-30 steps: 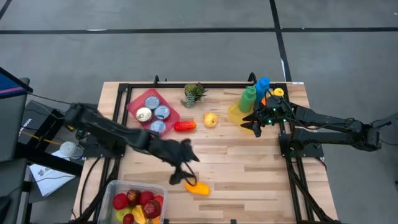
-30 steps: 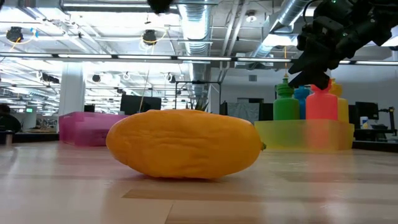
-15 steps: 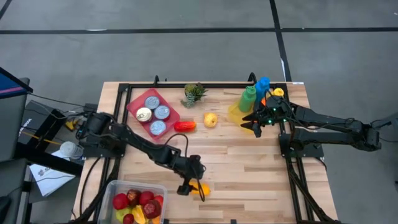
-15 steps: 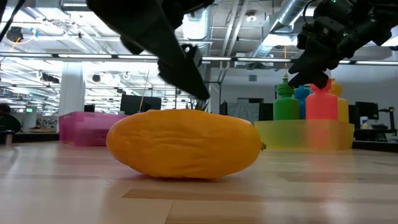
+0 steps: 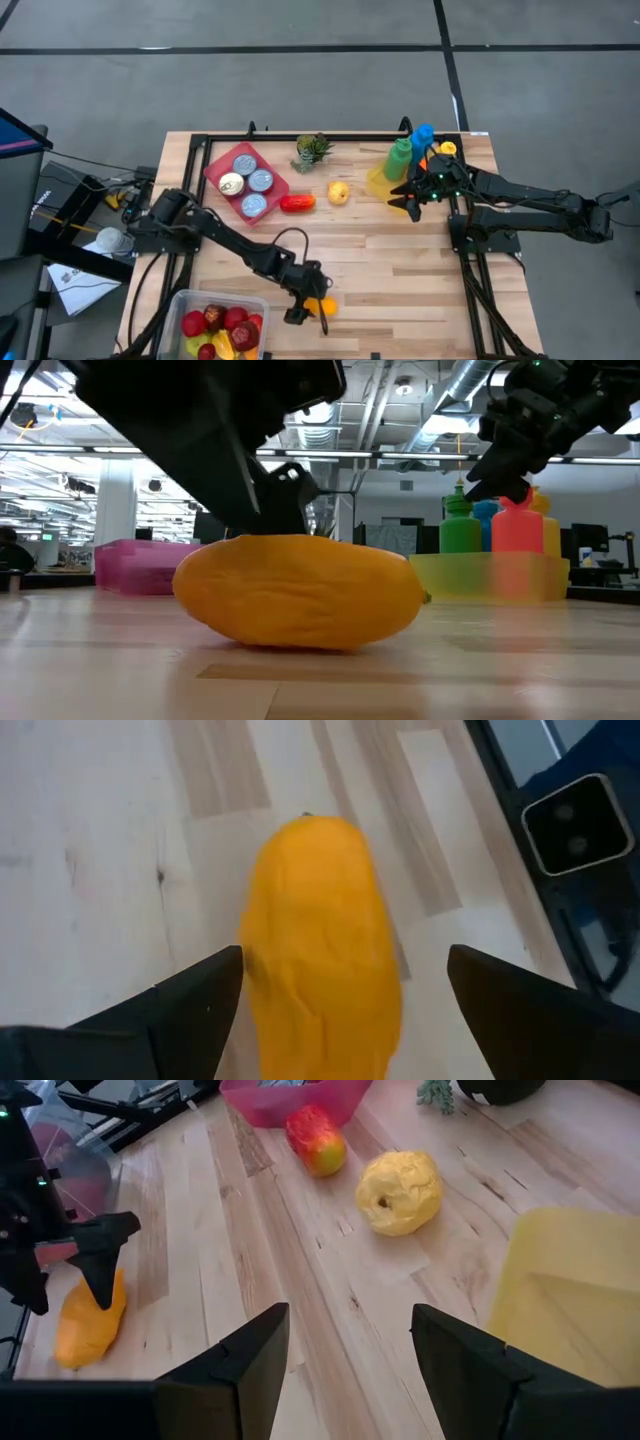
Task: Pick & Place Food Item
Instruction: Put the yellow mango into the transparent bin
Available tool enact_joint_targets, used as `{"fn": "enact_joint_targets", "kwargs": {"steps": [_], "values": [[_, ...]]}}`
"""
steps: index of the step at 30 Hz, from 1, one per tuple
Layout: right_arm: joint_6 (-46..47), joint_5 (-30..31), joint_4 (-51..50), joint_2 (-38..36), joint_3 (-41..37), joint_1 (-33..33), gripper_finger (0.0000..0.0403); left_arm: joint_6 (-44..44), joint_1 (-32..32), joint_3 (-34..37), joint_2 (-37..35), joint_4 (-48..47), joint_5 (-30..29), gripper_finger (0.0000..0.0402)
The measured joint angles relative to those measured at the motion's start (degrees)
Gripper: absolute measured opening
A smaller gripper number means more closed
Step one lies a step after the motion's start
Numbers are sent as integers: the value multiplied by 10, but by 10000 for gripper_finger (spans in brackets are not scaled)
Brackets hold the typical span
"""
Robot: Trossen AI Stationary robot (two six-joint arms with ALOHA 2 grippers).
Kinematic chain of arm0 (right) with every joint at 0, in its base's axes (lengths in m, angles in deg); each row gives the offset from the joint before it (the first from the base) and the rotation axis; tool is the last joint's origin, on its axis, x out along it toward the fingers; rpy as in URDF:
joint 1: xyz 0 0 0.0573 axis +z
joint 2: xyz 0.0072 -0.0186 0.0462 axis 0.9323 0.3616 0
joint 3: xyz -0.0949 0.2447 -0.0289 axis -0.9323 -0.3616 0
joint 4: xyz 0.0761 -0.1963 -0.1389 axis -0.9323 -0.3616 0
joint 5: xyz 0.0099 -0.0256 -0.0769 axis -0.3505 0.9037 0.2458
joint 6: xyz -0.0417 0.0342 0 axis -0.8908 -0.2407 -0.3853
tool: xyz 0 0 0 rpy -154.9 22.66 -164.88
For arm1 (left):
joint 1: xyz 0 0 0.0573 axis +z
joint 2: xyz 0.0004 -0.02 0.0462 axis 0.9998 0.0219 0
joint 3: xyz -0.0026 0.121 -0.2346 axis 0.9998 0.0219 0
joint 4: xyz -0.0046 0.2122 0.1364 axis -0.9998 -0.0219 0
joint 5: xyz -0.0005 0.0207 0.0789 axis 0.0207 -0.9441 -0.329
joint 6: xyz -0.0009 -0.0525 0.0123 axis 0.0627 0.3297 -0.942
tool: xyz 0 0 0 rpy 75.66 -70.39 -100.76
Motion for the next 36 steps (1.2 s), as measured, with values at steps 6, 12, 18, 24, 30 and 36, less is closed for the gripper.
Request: {"fn": "enact_joint_targets", "kwargs": {"steps": [6,12,18,24,30,36], "values": [[-1,0,-6,0,0,0,205,1,2,-11,41,-15,-17,339],[-1,0,-6,0,0,0,205,-1,12,-14,40,-45,-46,315],[-1,0,-5,0,0,0,205,-4,39,-11,-4,-57,-106,268],[-1,2,-3,0,0,0,205,-4,85,-11,-82,-67,-108,224],[2,2,-4,0,0,0,205,3,121,-11,-212,-100,-106,223],[4,2,-5,0,0,0,205,89,107,-11,-367,-164,-48,223]]}}
